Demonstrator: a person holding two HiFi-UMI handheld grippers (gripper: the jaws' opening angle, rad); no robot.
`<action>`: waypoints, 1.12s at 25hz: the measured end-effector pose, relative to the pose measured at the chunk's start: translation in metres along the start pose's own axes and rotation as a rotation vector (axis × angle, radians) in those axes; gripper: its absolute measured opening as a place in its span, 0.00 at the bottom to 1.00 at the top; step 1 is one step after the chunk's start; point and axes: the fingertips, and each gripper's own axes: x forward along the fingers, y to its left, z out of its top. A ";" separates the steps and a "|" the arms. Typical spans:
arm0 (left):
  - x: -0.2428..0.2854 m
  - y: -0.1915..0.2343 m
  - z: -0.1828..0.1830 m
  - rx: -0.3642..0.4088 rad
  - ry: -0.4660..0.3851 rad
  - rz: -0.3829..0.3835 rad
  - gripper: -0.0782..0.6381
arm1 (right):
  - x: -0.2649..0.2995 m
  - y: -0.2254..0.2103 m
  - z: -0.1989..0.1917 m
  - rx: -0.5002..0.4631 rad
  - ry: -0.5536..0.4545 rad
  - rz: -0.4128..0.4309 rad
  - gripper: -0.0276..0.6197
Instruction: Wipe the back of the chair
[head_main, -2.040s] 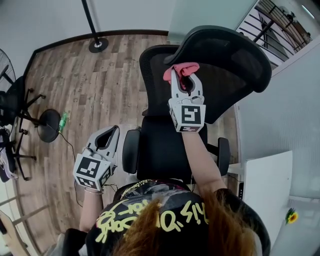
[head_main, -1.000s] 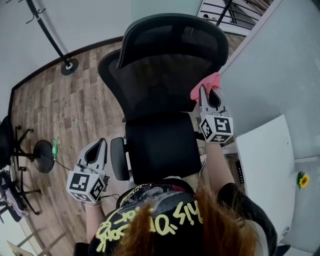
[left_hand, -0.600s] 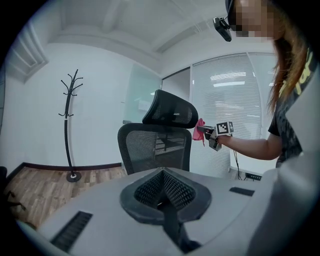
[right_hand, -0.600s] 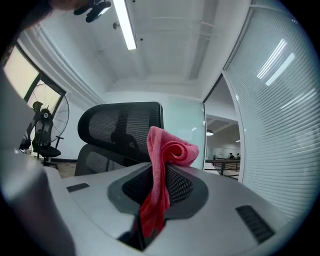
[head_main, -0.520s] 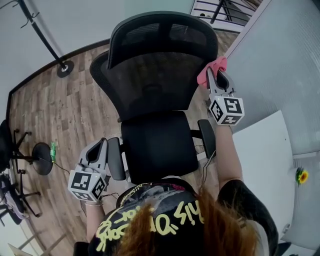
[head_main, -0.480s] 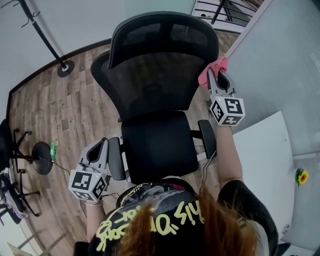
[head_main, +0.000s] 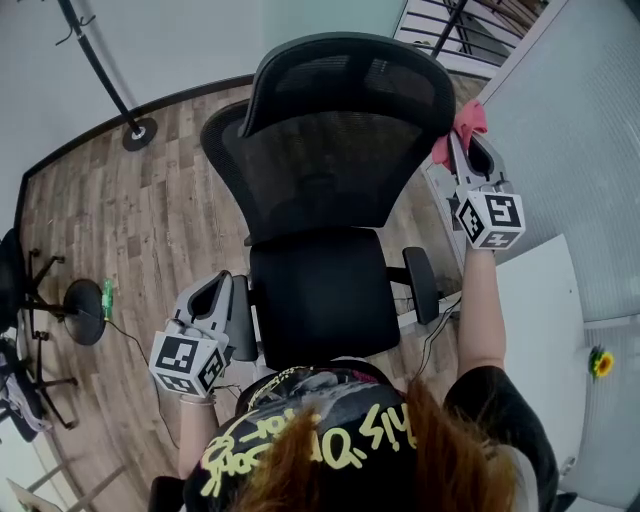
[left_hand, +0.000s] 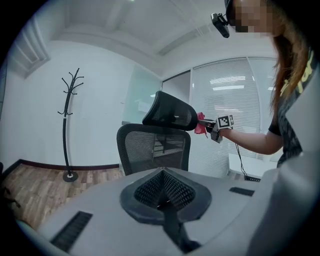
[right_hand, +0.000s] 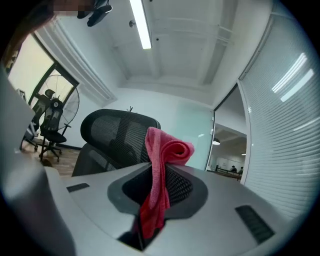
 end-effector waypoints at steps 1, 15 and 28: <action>0.001 0.000 0.000 -0.001 -0.003 -0.004 0.10 | 0.000 0.001 0.000 -0.023 0.016 0.009 0.14; 0.011 0.010 0.005 -0.001 -0.024 -0.044 0.10 | 0.008 -0.006 0.038 -0.116 0.049 0.019 0.14; 0.010 0.027 0.012 -0.005 -0.036 -0.054 0.10 | 0.035 -0.005 0.086 -0.206 0.087 0.043 0.14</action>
